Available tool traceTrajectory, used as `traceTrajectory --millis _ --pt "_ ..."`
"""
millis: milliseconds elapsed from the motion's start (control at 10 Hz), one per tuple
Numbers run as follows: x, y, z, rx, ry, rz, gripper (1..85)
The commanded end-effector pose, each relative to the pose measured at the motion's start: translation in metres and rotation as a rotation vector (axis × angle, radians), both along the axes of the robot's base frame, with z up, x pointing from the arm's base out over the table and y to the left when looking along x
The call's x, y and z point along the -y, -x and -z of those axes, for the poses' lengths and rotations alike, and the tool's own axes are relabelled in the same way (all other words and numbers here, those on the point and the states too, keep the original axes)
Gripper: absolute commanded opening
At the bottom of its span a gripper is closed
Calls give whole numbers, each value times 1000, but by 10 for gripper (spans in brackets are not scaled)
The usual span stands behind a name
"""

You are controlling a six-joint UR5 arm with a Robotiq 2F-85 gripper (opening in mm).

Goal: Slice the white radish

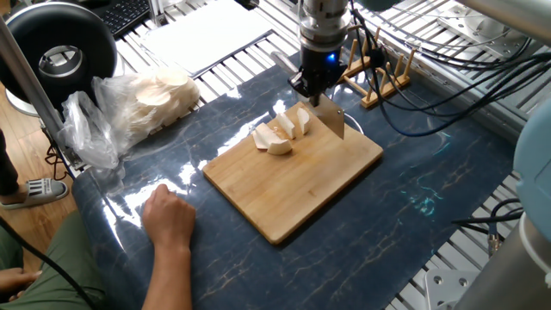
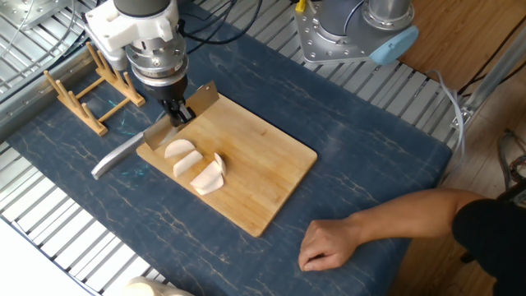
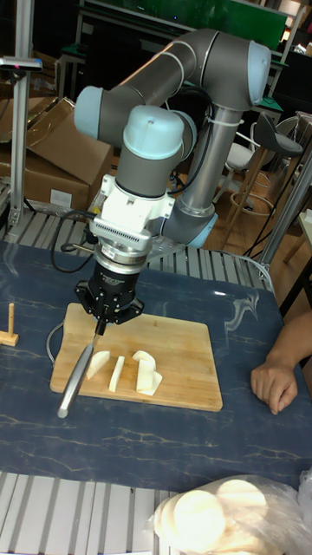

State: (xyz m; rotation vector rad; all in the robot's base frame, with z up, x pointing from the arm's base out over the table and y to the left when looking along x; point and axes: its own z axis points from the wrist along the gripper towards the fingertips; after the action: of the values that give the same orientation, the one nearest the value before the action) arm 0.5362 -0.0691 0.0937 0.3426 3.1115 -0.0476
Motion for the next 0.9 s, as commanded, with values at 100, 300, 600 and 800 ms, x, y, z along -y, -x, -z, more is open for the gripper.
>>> traceTrajectory --millis 100,300,600,800 --pt "-12 -7 -3 6 -82 73 10" --pt "-7 -9 -1 11 -69 91 10" --pt "-5 -19 1 45 -78 146 10" --pt "-7 -22 1 52 -86 194 10"
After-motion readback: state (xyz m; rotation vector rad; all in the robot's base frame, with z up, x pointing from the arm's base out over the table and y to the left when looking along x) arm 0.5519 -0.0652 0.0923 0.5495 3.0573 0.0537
